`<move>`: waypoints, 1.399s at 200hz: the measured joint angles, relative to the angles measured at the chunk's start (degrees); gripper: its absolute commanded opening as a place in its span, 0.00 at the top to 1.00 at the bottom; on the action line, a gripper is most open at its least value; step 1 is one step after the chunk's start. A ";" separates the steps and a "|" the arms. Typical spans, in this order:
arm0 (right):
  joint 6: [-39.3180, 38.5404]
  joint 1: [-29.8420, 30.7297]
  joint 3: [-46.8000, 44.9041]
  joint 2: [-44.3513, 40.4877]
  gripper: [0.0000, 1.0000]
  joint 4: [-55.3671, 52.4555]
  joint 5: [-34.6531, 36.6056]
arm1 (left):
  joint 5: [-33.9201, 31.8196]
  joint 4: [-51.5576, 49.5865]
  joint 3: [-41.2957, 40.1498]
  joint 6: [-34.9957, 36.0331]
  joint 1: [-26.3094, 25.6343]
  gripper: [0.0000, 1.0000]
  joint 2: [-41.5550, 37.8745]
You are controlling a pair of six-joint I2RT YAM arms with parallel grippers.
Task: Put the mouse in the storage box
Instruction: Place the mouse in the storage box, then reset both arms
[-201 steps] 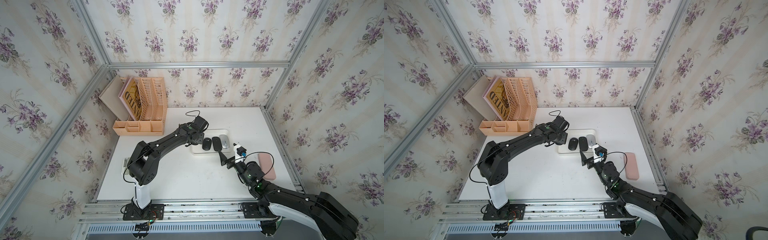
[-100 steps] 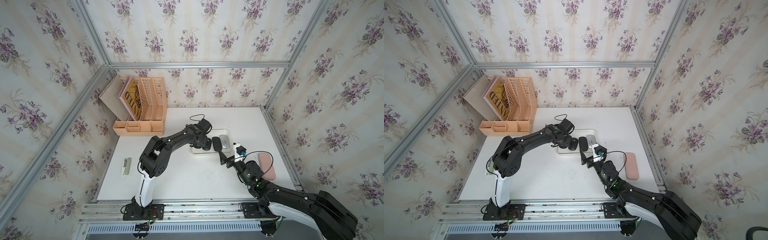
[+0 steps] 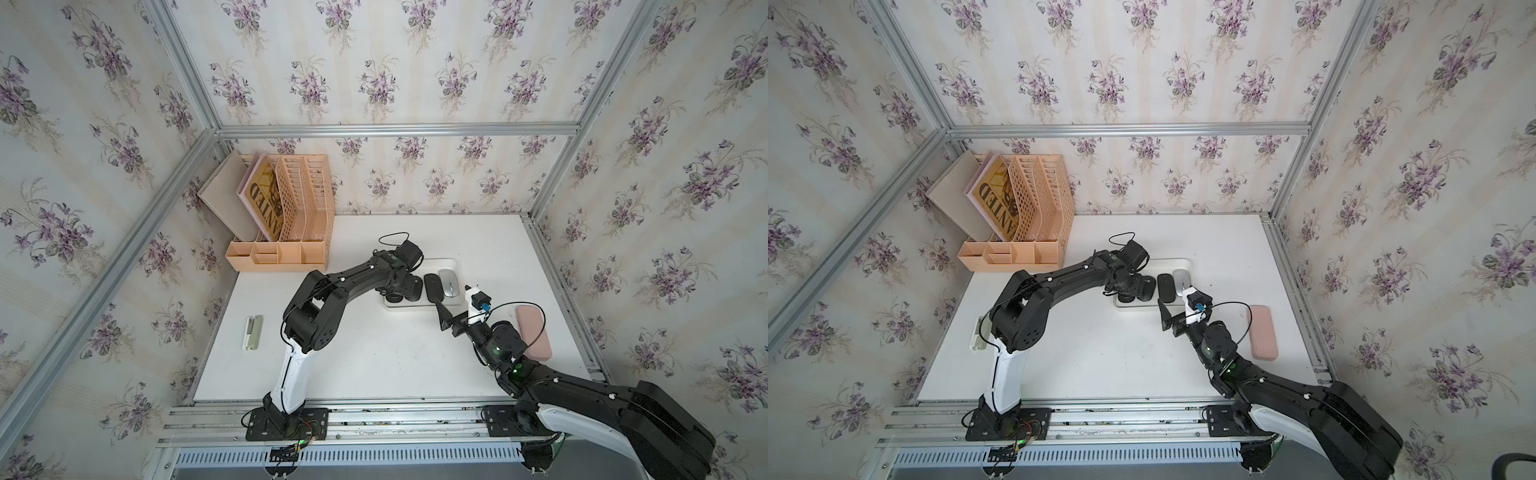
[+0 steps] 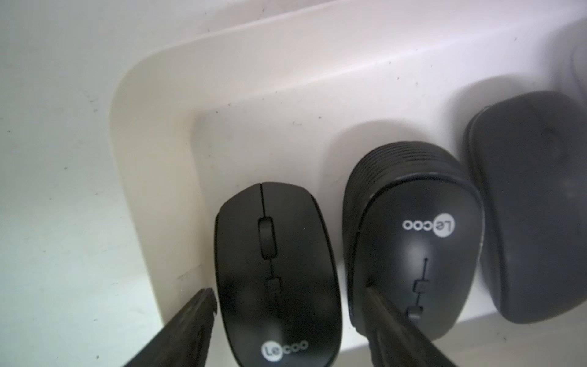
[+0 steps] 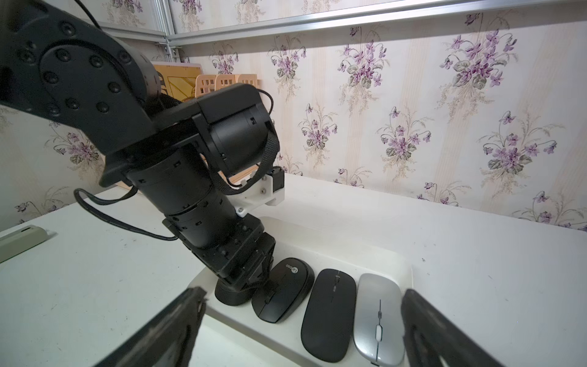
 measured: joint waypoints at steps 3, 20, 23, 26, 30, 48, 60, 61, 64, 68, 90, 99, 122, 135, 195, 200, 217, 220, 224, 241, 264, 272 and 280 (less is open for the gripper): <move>0.00 0.00 0.00 0.00 0.00 0.00 0.00 | 0.02 0.00 -0.02 0.00 0.02 0.23 0.00; 0.00 0.00 0.00 0.13 0.00 0.02 0.00 | 0.17 0.04 -0.11 0.00 0.13 0.22 -0.28; 0.00 0.00 0.00 0.20 0.00 0.04 0.00 | 0.17 0.11 -0.22 0.00 0.13 0.22 -0.46; 0.00 0.00 0.00 0.28 0.00 0.04 0.00 | 0.17 0.11 -0.35 0.00 0.13 0.21 -0.72; -0.02 0.00 0.00 0.39 0.00 0.02 0.00 | 0.17 0.15 -0.55 0.00 0.13 0.21 -1.09; -0.24 0.00 0.04 0.83 0.00 0.02 0.11 | -0.11 0.17 -1.60 0.00 0.13 0.20 -4.22; -0.48 0.00 0.09 1.03 0.00 0.07 0.28 | -0.68 0.96 -2.84 0.13 0.13 0.18 -7.41; -0.48 0.00 0.09 1.03 0.00 0.07 0.31 | -0.74 1.09 -2.97 0.17 0.13 0.18 -7.69; -0.57 0.00 0.09 1.05 0.00 0.04 0.46 | -0.98 1.49 -3.45 0.24 0.13 0.18 -8.48; -0.63 0.00 0.09 1.05 0.00 0.04 0.68 | -1.31 1.95 -4.17 0.31 0.13 0.18 -9.94; -1.55 0.00 0.09 1.27 0.00 0.11 1.60 | -3.76 6.75 -10.84 2.25 0.13 0.16 -19.06; -1.66 0.00 0.09 1.53 0.00 0.17 2.05 | -5.22 9.05 -14.25 3.39 0.13 0.16 -23.10; -1.88 0.00 -0.07 2.60 0.00 1.29 3.32 | -10.58 16.17 -24.92 7.63 0.15 0.12 -34.49; -1.92 0.00 -0.07 2.99 0.00 1.57 4.26 | -14.10 19.87 -30.77 10.73 0.28 0.07 -40.39; -8.66 -6.12 0.85 0.76 0.00 1.88 12.98 | -24.70 31.98 -54.07 25.33 8.81 0.01 -60.02; -9.22 -7.67 0.85 0.66 0.00 1.84 13.51 | -24.94 32.41 -55.82 25.83 10.29 0.01 -60.98; -9.66 -14.05 0.48 0.20 0.00 1.84 14.38 | -25.14 35.98 -61.88 26.80 15.50 0.01 -63.56; -9.70 -15.17 0.31 0.15 0.00 1.88 14.56 | -25.11 36.74 -63.19 26.97 16.50 0.01 -63.93; -9.75 -16.28 0.07 0.11 0.00 1.90 14.84 | -25.11 37.77 -64.52 27.26 17.44 0.01 -64.26; -9.60 -20.48 -1.57 0.26 0.00 2.47 15.93 | -23.65 41.92 -70.40 28.37 21.31 0.01 -65.22; -9.38 -23.65 -3.63 2.19 0.00 5.27 15.82 | -20.87 51.08 -75.71 28.48 25.46 0.01 -63.60; -9.38 -23.87 -4.11 3.19 0.00 6.45 15.45 | -19.67 54.34 -76.89 28.48 26.88 0.01 -61.88; -9.40 -24.22 -4.87 4.46 0.00 8.24 14.62 | -18.82 56.06 -77.15 28.52 27.67 0.01 -60.43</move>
